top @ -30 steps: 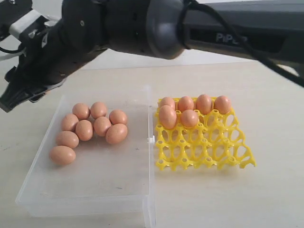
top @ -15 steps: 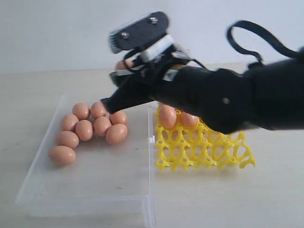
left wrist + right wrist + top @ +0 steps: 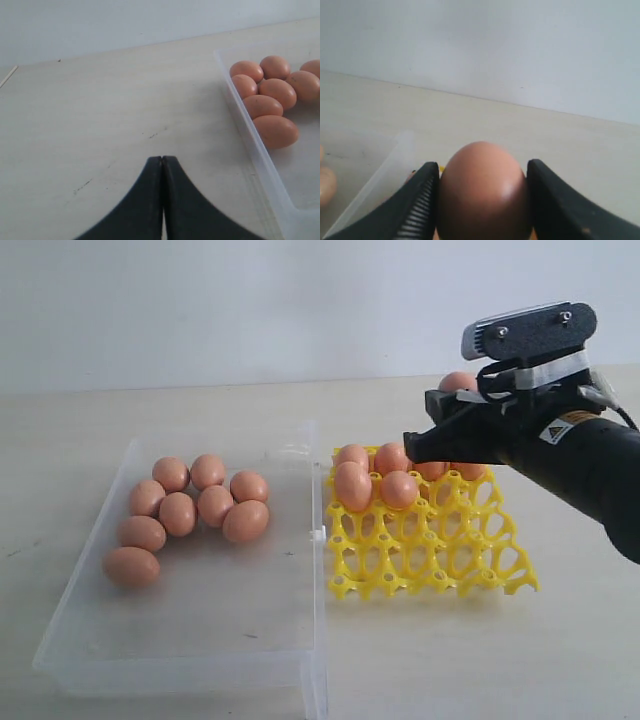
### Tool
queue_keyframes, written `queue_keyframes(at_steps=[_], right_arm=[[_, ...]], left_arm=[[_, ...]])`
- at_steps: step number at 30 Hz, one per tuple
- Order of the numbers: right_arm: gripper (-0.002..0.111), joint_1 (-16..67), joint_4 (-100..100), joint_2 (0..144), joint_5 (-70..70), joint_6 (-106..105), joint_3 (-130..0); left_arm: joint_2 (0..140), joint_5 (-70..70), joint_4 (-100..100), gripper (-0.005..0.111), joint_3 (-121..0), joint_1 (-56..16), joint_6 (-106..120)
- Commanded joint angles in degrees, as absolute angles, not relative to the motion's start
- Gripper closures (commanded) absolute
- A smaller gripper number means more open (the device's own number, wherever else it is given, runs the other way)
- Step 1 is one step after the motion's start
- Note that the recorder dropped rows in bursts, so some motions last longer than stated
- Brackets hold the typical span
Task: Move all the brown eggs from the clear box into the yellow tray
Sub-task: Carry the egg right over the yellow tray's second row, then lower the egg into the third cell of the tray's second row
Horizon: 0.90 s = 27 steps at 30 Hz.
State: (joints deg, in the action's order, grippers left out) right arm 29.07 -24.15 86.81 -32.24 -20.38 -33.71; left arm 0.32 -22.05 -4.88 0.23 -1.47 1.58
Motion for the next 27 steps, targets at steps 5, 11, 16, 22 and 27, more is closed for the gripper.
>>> queue_keyframes(at_steps=[5,11,16,22,27], right_arm=[[0.108,22.28,-12.68,94.53,-35.00,-9.54,-33.54],[0.108,20.86,-8.81,102.46,-41.53,-6.90,-33.54],[0.108,20.86,-6.90,106.92,-48.33,-4.30,-34.08],[0.108,20.86,-5.54,109.69,-47.21,-4.29,-36.98],[0.108,20.72,-5.54,109.96,-47.12,-4.49,-37.11]], left_arm=[[0.00,-21.69,-4.57,0.107,0.00,-1.76,1.43],[0.00,-21.69,-4.57,0.107,0.00,-1.76,1.43],[0.00,-21.69,-4.57,0.107,0.00,-1.76,1.43],[0.00,-21.69,-4.57,0.107,0.00,-1.76,1.43],[0.00,-21.69,-4.57,0.107,0.00,-1.76,1.43]])
